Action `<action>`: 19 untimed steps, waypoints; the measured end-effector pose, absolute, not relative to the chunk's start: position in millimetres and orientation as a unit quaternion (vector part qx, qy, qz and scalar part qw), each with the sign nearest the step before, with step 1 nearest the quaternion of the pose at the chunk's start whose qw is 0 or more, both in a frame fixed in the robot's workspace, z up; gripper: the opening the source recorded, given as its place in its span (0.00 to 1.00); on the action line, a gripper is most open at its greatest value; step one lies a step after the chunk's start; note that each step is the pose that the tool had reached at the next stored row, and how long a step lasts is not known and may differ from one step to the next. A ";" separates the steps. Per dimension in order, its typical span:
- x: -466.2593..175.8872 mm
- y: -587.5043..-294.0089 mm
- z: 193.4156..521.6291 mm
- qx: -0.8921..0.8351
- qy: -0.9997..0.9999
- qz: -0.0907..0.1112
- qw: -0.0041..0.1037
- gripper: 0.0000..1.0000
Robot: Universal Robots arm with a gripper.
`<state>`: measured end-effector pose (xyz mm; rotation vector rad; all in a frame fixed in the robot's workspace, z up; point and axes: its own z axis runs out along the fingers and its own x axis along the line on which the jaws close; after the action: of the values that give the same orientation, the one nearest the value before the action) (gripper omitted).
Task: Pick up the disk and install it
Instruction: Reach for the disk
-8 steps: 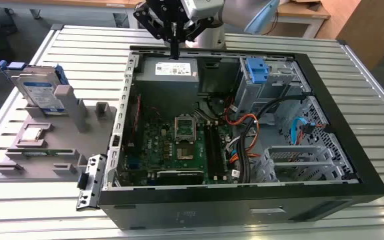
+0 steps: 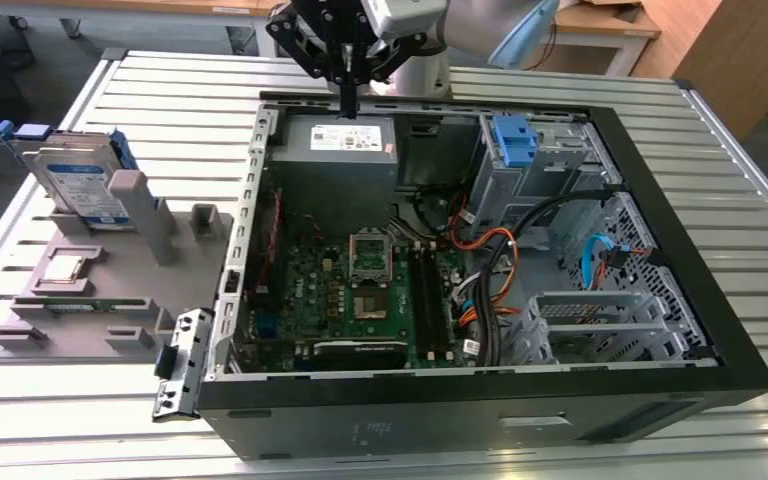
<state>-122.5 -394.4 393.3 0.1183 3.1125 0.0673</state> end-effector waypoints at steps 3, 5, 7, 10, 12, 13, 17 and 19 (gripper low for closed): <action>-124.7 -394.5 393.3 0.038 0.999 0.022 0.013 0.11; -126.1 -394.5 393.3 0.038 0.999 0.022 0.013 0.11; -127.9 -394.5 393.4 0.038 0.999 0.022 0.013 0.11; -130.9 -394.5 393.3 0.038 0.999 0.022 0.013 0.11; -132.5 -394.5 393.3 0.038 0.999 0.022 0.013 0.11; -133.2 -394.5 393.3 0.038 0.999 0.022 0.013 0.11; -135.9 -394.5 393.3 0.038 0.999 0.022 0.013 0.11; -137.2 -394.5 393.3 0.038 0.999 0.022 0.013 0.11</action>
<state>-137.2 -394.5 393.3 0.1181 3.1125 0.0673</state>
